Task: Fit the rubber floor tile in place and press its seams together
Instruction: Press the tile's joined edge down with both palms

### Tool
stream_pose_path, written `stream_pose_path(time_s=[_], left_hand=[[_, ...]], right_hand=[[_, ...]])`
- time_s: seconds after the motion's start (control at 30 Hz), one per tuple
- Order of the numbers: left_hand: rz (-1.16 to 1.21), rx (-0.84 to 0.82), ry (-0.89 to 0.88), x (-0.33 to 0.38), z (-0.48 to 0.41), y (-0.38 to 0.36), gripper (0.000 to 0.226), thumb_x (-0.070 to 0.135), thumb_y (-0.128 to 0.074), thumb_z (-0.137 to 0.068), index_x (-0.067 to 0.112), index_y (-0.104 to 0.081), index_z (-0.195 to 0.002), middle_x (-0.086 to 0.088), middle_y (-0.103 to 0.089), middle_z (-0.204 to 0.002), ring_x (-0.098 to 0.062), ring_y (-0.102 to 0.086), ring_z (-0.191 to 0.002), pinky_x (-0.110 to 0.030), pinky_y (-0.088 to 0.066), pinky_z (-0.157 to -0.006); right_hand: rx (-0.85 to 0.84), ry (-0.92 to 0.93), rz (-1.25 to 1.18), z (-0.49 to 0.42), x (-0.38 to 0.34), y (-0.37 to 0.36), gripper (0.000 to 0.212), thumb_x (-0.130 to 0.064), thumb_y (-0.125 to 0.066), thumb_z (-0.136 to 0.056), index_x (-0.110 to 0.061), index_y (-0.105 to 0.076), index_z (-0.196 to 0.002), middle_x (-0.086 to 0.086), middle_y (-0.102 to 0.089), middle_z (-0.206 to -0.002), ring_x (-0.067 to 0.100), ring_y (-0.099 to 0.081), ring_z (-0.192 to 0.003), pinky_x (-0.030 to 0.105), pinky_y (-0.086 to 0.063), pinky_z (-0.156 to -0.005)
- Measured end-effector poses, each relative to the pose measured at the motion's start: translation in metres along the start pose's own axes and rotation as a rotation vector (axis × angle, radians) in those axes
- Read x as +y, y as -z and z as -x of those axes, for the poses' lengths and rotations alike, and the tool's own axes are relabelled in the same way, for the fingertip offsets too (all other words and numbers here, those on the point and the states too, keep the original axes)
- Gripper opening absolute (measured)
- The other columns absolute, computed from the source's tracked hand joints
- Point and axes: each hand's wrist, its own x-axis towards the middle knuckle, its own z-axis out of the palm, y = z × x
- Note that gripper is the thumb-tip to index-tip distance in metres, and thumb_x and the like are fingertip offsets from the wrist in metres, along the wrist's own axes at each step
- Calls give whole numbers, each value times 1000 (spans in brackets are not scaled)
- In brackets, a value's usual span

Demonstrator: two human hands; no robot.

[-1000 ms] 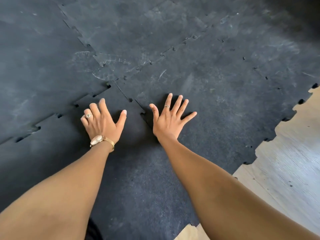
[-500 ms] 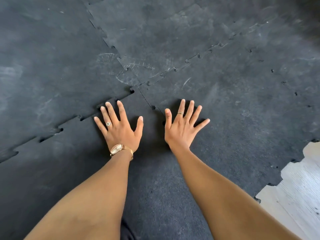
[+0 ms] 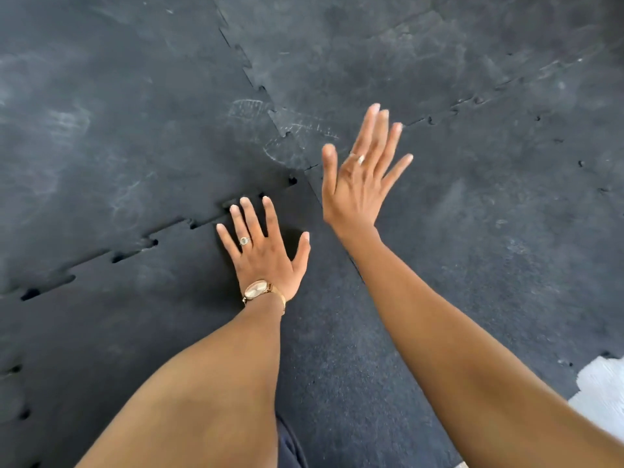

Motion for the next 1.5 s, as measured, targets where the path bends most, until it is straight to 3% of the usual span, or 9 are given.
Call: stream_pose_path(time_s=[0.07, 0.13, 0.3, 0.5, 0.63, 0.73, 0.87, 1.03, 1.5], left_hand=[[-3, 10, -3, 0, 0, -2, 85, 67, -17, -89, 15, -9, -156, -19, -9, -161, -37, -4, -149, -59, -2, -119], [-13, 8, -8, 0, -1, -2, 85, 67, -18, -90, 15, -10, -156, -20, -10, -161, -38, -4, -149, -59, -1, -118], [-2, 15, -10, 0, -1, -3, 85, 67, -19, -90, 14, -12, -156, -21, -11, -161, -38, -5, -149, -60, -2, -118], [6, -11, -6, 0, -2, -1, 85, 68, -17, -89, 16, -8, -156, -19, -7, -162, -36, -1, -150, -59, 1, -118], [11, 3, -10, 0, -2, -3, 85, 68, -17, -90, 16, -8, -156, -19, -5, -162, -37, -1, -150, -59, 2, -118], [23, 17, -14, 0, -1, -3, 85, 67, -20, -90, 15, -10, -156, -20, -6, -162, -37, -2, -150, -59, 1, -118], [21, 39, -22, 6, -1, -7, 85, 66, -26, -90, 14, -16, -156, -21, -11, -161, -37, -5, -150, -61, -2, -118], [-8, -10, -11, 0, -1, -4, 84, 66, -24, -91, 15, -11, -156, -20, -6, -162, -37, -1, -150, -60, 0, -118], [1, -19, -16, 0, -1, -3, 84, 65, -26, -90, 14, -13, -156, -20, -7, -162, -37, -3, -150, -60, -1, -118]], right_hand=[[-288, 65, 183, 8, 13, -20, 71, -58, -17, -100, -19, 7, -155, 7, 1, -165, 31, 8, -150, 66, 3, -115], [-396, 79, 211, 10, 25, -35, 71, -59, -11, -99, -21, 11, -154, 5, 5, -165, 31, 12, -150, 69, 3, -112], [-386, 133, 267, 6, 27, -42, 72, -61, -1, -95, -22, 11, -154, 3, 1, -165, 28, 11, -150, 71, 4, -111], [-438, 136, 219, -1, 20, -36, 67, -53, -11, -102, -18, 14, -153, 2, 11, -164, 25, 17, -149, 69, 7, -112], [-214, 145, -58, -41, -29, -36, 66, -49, -19, -103, -14, 1, -156, 7, 0, -164, 26, 9, -150, 66, 7, -114], [-62, 192, 47, -64, -54, -47, 66, -51, -18, -101, -15, -10, -156, 8, -10, -164, 29, -2, -151, 61, 5, -116], [-245, -15, 250, -63, -21, -76, 65, -50, -15, -102, -16, -1, -156, 13, 0, -164, 40, 10, -148, 69, 7, -110], [-293, 132, 338, -70, -33, -84, 64, -51, -9, -101, -19, -7, -156, 9, -4, -164, 41, 10, -148, 77, 1, -107], [-356, 301, 357, -68, -35, -82, 64, -51, -9, -102, -16, -14, -156, 8, -11, -164, 36, 7, -149, 73, 4, -110]])
